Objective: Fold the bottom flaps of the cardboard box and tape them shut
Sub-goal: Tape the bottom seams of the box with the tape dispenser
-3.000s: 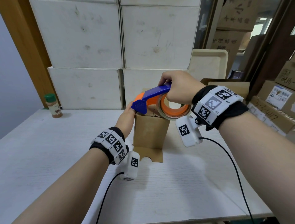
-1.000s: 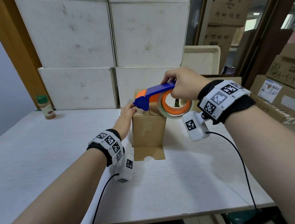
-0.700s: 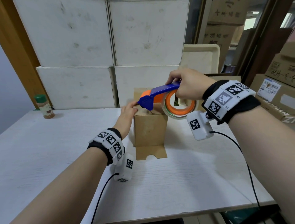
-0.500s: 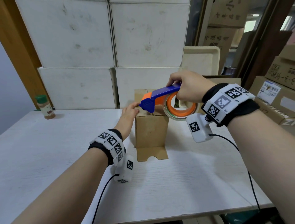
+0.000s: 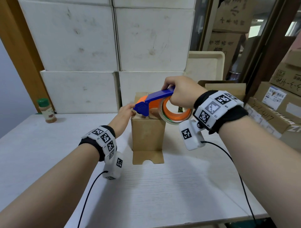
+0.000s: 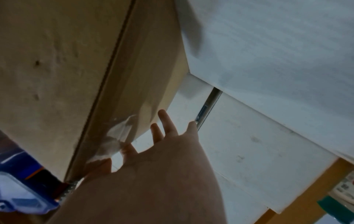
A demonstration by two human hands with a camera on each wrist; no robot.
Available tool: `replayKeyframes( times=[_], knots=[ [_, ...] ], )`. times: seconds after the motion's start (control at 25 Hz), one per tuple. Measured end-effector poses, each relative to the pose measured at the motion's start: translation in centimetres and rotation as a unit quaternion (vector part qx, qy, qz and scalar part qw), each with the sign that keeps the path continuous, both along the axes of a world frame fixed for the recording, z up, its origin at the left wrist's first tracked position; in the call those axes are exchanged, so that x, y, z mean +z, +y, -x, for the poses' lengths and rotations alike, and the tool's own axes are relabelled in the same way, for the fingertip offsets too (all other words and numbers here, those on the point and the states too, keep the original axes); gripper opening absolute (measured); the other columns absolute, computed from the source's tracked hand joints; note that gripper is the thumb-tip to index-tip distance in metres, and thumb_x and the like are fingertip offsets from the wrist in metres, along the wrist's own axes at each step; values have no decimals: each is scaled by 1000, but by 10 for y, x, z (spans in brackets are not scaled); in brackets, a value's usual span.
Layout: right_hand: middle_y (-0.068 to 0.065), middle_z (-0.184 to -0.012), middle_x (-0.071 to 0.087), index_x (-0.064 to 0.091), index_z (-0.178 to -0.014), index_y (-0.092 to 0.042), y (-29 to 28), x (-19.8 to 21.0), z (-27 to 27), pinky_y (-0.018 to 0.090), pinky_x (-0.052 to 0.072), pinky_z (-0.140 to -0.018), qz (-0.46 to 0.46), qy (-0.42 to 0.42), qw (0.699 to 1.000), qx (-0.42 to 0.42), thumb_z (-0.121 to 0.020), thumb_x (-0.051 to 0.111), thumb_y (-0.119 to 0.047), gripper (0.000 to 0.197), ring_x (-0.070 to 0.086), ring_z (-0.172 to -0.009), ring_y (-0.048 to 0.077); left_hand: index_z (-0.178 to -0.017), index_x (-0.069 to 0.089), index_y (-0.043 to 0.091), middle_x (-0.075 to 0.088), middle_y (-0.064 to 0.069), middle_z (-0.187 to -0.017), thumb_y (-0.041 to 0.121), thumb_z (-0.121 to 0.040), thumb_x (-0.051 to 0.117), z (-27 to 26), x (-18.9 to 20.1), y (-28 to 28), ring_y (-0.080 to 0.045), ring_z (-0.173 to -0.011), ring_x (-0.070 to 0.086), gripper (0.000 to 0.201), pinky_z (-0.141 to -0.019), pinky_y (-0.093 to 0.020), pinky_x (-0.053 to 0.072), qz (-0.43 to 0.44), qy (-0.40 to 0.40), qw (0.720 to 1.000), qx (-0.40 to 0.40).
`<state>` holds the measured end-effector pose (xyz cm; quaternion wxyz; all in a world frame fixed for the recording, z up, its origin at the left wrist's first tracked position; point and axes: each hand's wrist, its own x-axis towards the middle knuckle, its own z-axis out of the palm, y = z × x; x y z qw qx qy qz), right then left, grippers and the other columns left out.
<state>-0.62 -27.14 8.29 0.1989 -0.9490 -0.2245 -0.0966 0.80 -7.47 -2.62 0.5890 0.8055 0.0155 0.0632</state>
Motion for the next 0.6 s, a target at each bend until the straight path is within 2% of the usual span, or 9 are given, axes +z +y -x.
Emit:
replayKeyframes(
  times=[0.04,0.12,0.24,0.28,0.36,0.4,0.48,0.6],
  knots=[
    [0,-96,59,61,-105,-20,4,0,0,27,45,-68,-5,0,1000,4,-78,52,2,36,56,-85,19,-96,55,19,55,-5,-108,5,-93,36,-5,1,4,-16,-102,44,24,-77,-18,34,3,4,1000,0],
    [1,-97,58,60,-106,-19,12,0,1,27,45,-68,-7,-5,1000,9,-79,51,1,35,56,-86,19,-87,56,23,59,0,-96,10,-93,41,-10,2,14,-15,-97,47,21,-75,-17,35,9,8,1000,2],
    [1,-99,57,61,-107,-18,24,0,2,28,47,-70,-14,-10,1000,9,-81,50,-1,33,55,-87,20,-94,59,37,61,11,-99,23,-91,42,-1,1,27,-11,-102,55,22,-89,-20,37,-9,-1,1000,-6],
    [0,-99,57,60,-107,-18,27,0,3,27,47,-70,-16,-10,1000,10,-81,49,-1,33,55,-87,19,-94,59,39,60,13,-99,23,-94,41,4,3,30,-7,-102,55,24,-90,-18,37,-16,-6,1000,-10],
    [0,-98,56,60,-108,-18,31,-1,4,27,45,-70,-16,-8,1000,11,-82,49,-1,33,54,-87,18,-101,57,30,57,15,-95,17,-98,37,12,8,33,4,-91,52,23,-81,-8,36,-25,-12,1000,-11],
    [-1,-98,55,60,-108,-18,32,-1,4,26,44,-70,-16,-7,1000,11,-82,50,-1,33,54,-87,18,-105,55,26,57,14,-95,15,-98,37,15,10,34,4,-89,51,22,-77,-5,36,-31,-20,999,-11],
    [-1,-98,56,59,-108,-18,32,-1,4,27,45,-70,-16,-6,1000,7,-81,50,-1,33,54,-87,18,-108,53,22,59,5,-100,16,-98,37,13,12,30,-7,-92,52,20,-79,-10,37,-32,-21,999,-1],
    [-1,-98,57,59,-107,-20,32,-1,4,28,47,-71,-15,-4,1000,1,-80,52,-1,34,54,-87,19,-98,50,28,57,-3,-99,21,-98,35,10,7,20,-19,-90,50,17,-81,-28,38,-7,-4,1000,26]
  ],
)
